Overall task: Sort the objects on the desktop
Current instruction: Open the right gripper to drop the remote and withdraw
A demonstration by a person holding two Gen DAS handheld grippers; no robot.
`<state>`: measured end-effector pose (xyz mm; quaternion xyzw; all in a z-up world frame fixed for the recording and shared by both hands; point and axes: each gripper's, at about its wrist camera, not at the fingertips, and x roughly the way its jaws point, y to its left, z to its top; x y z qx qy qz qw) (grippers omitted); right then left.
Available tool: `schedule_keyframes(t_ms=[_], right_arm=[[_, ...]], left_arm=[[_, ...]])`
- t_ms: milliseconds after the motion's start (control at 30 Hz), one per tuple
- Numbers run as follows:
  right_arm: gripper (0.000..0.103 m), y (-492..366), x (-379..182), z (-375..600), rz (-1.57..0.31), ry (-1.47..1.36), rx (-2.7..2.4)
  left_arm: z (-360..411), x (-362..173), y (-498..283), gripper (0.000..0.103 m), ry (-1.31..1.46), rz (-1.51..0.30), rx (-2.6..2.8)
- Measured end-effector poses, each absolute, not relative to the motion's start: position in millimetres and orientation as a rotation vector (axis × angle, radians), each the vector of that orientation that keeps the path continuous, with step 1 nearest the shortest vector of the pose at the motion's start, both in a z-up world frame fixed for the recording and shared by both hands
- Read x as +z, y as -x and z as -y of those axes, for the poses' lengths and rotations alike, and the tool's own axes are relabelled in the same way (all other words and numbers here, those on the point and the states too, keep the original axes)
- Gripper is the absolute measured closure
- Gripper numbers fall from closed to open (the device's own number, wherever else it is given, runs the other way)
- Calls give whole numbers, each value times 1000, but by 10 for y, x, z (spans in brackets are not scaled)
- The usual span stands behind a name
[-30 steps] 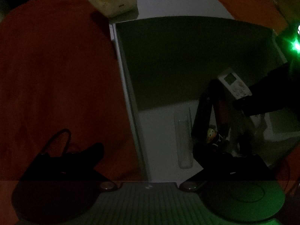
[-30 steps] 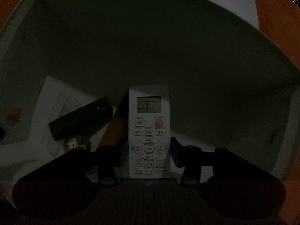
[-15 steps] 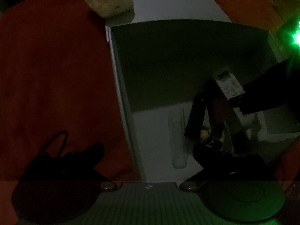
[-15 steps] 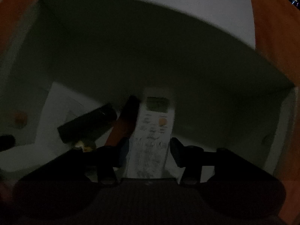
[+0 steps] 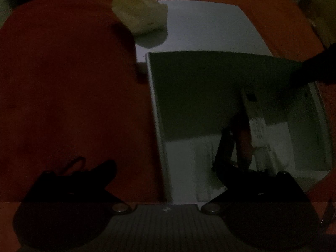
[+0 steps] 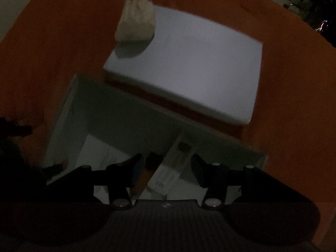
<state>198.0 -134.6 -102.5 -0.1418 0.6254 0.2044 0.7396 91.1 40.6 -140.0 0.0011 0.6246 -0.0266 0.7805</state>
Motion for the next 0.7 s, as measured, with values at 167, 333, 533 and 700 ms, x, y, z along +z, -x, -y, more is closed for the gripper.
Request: schedule_keyframes(t_ms=[167, 333, 533, 700], right_arm=[[47, -2319, -774, 1109, -1332, 301, 440], [45, -2618, -597, 866, -1281, 334, 449], [43, -2907, -797, 523, -1203, 262, 460], [41, -3164, -1076, 309, -1170, 151, 453]], left_arm=[[-483, -1390, -954, 0, 49, -1367, -61], [-517, -1369, -977, 0, 82, -1378, -71], [-595, -1365, -1036, 0, 99, -1375, -55], [-713, -1417, -1086, 0, 124, -1384, -22]])
